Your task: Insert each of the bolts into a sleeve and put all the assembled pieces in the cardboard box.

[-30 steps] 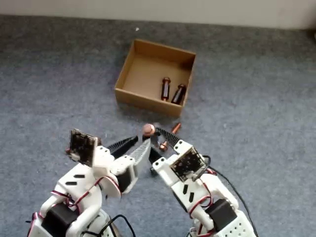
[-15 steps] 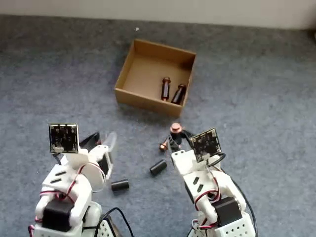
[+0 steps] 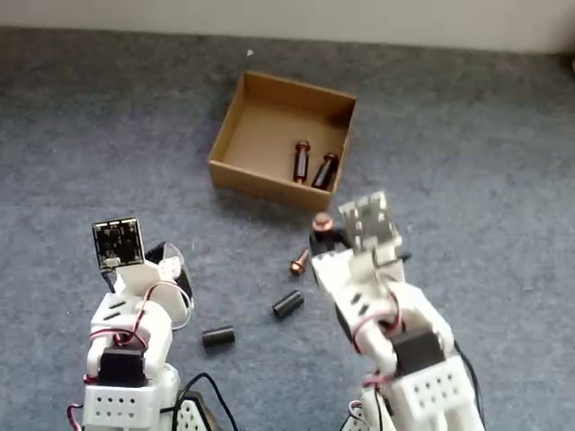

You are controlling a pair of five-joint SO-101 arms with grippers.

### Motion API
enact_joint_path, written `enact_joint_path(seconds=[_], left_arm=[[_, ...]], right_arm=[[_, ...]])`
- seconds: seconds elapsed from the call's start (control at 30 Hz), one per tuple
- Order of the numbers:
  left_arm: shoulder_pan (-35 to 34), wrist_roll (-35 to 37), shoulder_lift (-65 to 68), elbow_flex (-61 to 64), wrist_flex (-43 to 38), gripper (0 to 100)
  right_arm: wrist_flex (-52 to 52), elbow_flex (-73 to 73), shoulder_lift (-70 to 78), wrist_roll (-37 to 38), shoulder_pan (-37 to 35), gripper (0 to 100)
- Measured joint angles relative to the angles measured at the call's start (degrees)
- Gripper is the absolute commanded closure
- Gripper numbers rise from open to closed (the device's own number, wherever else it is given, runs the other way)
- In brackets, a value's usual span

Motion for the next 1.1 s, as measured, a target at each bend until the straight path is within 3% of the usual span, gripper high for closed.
enact_joint_path(seconds=[0.63, 0.8, 0.97, 1.1], left_arm=[[0.2, 0.0, 0.0, 0.1, -0.3, 99], [0.2, 0.0, 0.0, 0.1, -0.3, 99], [0.2, 0.0, 0.0, 0.1, -0.3, 99], [-0.3, 0.0, 0.0, 0.1, -0.3, 99]], right_arm=[[-58.4, -21.1, 62.4, 0.0, 5.8, 99.1], [-61.2, -25.1, 73.9, 0.0, 7.3, 97.6], [-60.9, -26.8, 77.1, 0.0, 7.6, 85.9], [-54.2, -28.6, 76.6, 0.0, 7.9, 85.8]])
